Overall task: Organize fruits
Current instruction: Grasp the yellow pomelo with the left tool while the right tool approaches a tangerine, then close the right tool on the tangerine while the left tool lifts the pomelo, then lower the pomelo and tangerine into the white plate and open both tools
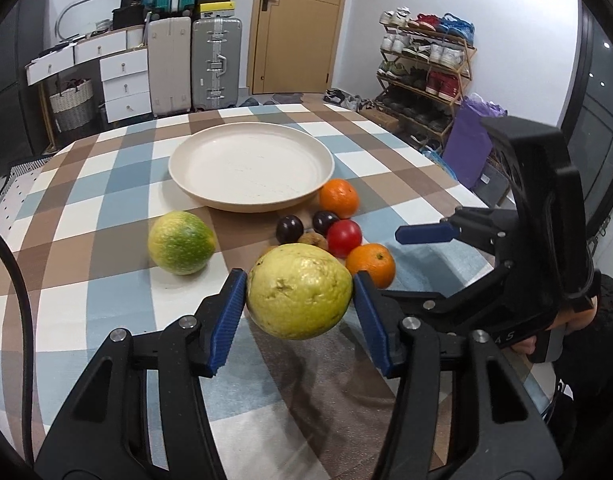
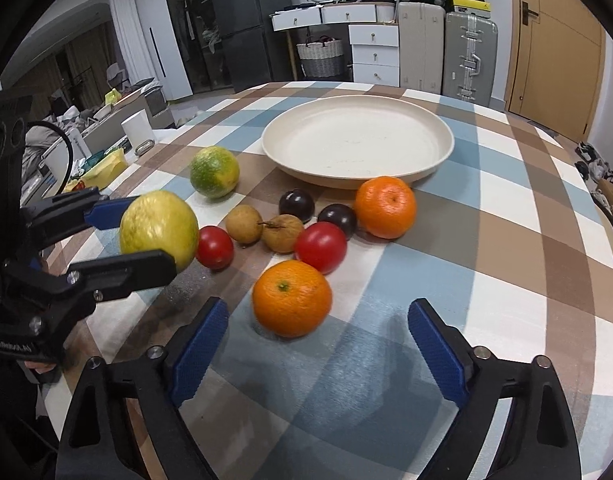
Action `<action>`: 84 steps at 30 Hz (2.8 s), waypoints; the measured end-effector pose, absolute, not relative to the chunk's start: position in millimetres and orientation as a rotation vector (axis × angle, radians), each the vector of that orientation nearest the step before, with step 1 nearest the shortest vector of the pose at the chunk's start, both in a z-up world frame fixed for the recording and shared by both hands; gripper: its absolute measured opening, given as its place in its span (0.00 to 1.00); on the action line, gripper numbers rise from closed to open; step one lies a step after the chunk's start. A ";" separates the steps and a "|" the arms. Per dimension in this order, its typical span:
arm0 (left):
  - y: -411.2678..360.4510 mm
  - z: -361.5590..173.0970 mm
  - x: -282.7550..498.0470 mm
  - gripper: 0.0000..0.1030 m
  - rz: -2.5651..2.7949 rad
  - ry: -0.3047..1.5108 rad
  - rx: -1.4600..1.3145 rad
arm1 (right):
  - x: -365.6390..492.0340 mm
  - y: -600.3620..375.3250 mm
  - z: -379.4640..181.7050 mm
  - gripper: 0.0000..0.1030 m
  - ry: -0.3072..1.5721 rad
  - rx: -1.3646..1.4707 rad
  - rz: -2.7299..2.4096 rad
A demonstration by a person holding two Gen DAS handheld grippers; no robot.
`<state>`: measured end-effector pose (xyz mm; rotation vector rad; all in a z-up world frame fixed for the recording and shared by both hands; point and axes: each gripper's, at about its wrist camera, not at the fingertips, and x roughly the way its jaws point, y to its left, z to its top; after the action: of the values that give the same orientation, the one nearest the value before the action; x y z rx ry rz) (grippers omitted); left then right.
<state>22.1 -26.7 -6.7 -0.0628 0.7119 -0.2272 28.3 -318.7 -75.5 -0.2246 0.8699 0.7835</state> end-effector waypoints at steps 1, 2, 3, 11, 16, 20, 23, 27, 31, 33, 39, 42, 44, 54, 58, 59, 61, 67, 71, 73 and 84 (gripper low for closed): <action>-25.9 -6.5 22.0 0.50 -0.218 0.710 -0.065 | 28.5 -316.9 -76.4 0.82 0.874 -0.226 0.785; -23.3 -6.1 22.1 0.50 -0.209 0.707 -0.067 | 28.9 -314.9 -77.6 0.80 0.880 -0.226 0.787; -21.1 -5.7 22.2 0.50 -0.203 0.706 -0.071 | 29.2 -313.3 -78.7 0.78 0.887 -0.226 0.790; -4.7 -4.2 24.3 0.50 -0.157 0.696 -0.104 | 28.5 -303.4 -79.9 0.66 0.896 -0.229 0.821; 0.2 -4.0 24.5 0.50 -0.140 0.693 -0.113 | 29.7 -301.5 -79.6 0.55 0.896 -0.223 0.822; 0.7 -4.6 26.4 0.50 -0.132 0.692 -0.116 | 29.5 -302.0 -79.3 0.51 0.895 -0.217 0.820; 1.7 -4.8 28.1 0.50 -0.126 0.690 -0.118 | 29.3 -302.0 -79.3 0.47 0.893 -0.222 0.812; 2.6 -4.8 30.8 0.50 -0.119 0.687 -0.122 | 31.3 -304.1 -79.0 0.41 0.894 -0.213 0.810; 4.5 -3.6 33.5 0.50 -0.112 0.680 -0.130 | 29.0 -303.4 -77.3 0.41 0.889 -0.213 0.830; 5.0 -2.1 34.7 0.50 -0.107 0.676 -0.130 | 26.7 -303.1 -74.3 0.41 0.876 -0.220 0.834; 4.6 5.6 39.9 0.50 -0.096 0.659 -0.125 | 26.8 -308.9 -56.9 0.41 0.823 -0.197 0.842; 5.6 9.4 42.7 0.50 -0.089 0.652 -0.129 | 31.3 -313.3 -49.0 0.40 0.802 -0.177 0.834; 6.5 12.5 45.1 0.50 -0.087 0.645 -0.135 | 34.9 -315.9 -44.6 0.40 0.791 -0.166 0.828; 7.8 25.6 67.9 0.50 -0.072 0.612 -0.124 | 59.4 -317.5 -32.3 0.40 0.751 -0.129 0.801; 11.5 27.5 84.1 0.50 -0.065 0.609 -0.128 | 71.8 -313.5 -29.0 0.40 0.743 -0.117 0.797; 12.7 27.9 89.8 0.50 -0.061 0.609 -0.127 | 75.4 -312.3 -28.0 0.40 0.739 -0.117 0.796; 14.1 28.5 96.0 0.50 -0.056 0.605 -0.126 | 82.4 -310.5 -26.4 0.40 0.735 -0.112 0.793; 20.9 25.8 121.9 0.50 -0.047 0.612 -0.130 | 101.6 -306.6 -24.6 0.40 0.740 -0.099 0.782; 21.9 22.5 139.1 0.50 -0.045 0.618 -0.131 | 116.9 -303.8 -26.6 0.41 0.745 -0.084 0.774; 21.9 20.4 147.9 0.50 -0.044 0.625 -0.130 | 124.4 -301.9 -28.8 0.40 0.751 -0.077 0.769; 19.2 3.5 181.3 0.50 -0.037 0.651 -0.109 | 151.8 -295.5 -41.6 0.41 0.784 -0.055 0.755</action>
<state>181.3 19.2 3.5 -0.1089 0.6506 -0.0365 151.8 -295.5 -41.6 -0.0552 0.7838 0.7553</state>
